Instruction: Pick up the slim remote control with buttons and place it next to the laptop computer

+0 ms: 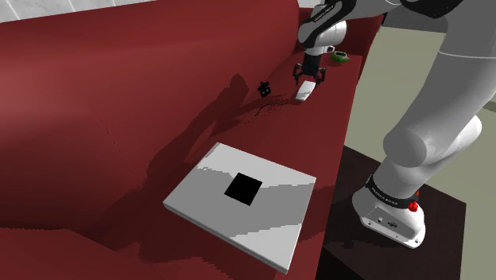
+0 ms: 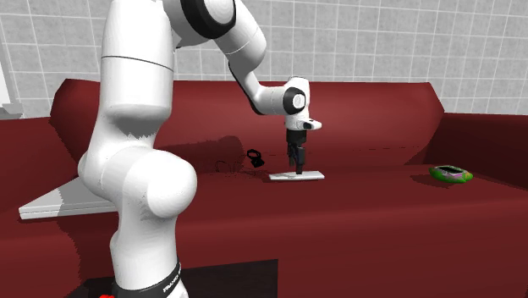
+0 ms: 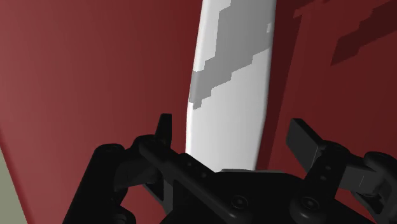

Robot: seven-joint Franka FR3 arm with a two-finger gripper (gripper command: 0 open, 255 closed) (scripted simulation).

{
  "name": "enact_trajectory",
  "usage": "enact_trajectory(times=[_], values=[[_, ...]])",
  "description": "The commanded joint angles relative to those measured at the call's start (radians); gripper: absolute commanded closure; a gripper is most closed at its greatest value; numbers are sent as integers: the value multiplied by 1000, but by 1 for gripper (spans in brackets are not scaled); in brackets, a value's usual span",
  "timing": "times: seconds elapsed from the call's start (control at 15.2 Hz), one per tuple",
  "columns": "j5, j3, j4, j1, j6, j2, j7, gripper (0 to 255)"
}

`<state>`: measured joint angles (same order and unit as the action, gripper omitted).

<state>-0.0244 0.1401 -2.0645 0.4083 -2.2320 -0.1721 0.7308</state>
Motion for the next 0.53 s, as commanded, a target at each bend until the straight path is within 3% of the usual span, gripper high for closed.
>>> enact_trajectory(times=[0.0,0.46], values=[[-3,-1,-11,0,-25,-14,0,0],[-7,-2,-22,1,-56,-33,-3,0]])
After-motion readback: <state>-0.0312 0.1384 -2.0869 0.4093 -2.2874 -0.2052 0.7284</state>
